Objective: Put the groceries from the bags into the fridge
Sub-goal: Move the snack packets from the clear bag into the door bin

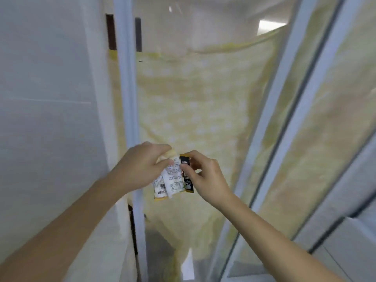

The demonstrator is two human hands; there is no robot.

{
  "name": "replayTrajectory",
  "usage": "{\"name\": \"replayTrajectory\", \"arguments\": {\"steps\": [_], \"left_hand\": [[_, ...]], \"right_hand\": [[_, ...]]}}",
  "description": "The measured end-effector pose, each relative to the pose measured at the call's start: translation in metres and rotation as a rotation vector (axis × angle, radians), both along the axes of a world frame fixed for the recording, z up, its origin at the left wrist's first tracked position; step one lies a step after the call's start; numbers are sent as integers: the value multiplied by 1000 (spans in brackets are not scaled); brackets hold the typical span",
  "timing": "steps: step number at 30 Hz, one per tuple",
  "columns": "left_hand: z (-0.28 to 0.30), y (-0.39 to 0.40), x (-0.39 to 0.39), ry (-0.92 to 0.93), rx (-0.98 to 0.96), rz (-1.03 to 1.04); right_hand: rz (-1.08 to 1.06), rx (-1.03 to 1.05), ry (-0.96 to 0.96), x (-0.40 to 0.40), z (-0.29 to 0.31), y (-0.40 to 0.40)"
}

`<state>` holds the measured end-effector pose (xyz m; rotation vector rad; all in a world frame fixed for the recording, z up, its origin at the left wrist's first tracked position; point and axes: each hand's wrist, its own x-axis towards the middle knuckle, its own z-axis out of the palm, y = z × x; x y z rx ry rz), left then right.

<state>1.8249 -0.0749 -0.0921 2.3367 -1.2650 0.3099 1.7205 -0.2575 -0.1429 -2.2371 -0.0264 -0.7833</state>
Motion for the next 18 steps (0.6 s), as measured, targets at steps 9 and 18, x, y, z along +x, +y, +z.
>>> {"name": "replayTrajectory", "arguments": {"steps": [9, 18], "left_hand": [[42, -270, -153, 18, -103, -581], [47, -441, -360, 72, -74, -1110]], "right_hand": [[-608, -14, -91, -234, 43, -183], [-1176, -68, -104, -459, 37, -243]]}}
